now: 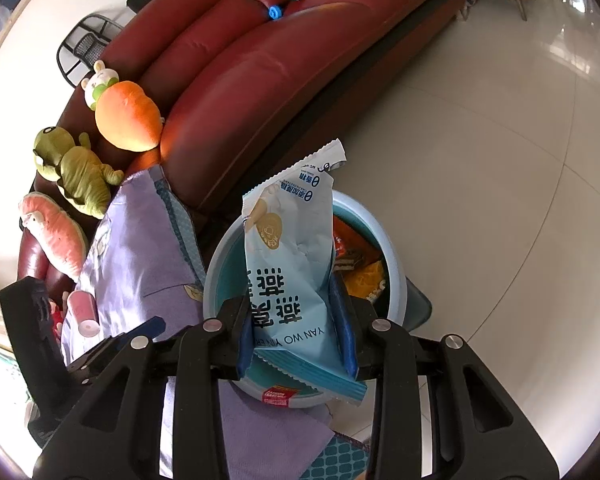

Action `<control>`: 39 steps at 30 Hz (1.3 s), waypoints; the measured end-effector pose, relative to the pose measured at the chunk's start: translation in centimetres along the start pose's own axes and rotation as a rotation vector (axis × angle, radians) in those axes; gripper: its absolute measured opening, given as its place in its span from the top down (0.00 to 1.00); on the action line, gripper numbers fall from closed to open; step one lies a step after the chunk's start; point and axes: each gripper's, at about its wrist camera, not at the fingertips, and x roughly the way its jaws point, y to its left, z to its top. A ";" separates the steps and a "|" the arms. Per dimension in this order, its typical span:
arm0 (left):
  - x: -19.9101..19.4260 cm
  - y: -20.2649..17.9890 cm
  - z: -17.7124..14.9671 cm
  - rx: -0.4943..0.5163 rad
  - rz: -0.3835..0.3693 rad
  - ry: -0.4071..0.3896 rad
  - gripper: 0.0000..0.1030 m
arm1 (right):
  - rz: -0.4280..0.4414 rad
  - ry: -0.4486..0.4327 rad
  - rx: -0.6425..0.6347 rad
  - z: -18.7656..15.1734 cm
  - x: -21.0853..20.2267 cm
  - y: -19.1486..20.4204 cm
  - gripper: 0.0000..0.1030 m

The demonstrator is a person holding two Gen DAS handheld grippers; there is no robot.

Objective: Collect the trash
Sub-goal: 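Open the left tool over the teal bin while right tool opens to drop the blue bag, then move both tools back over the table toward the pink cup and plastic packet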

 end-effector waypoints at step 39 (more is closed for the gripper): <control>-6.9 6.6 -4.2 -0.155 0.004 -0.076 0.13 | -0.077 0.094 -0.075 -2.8 0.3 6.0 0.26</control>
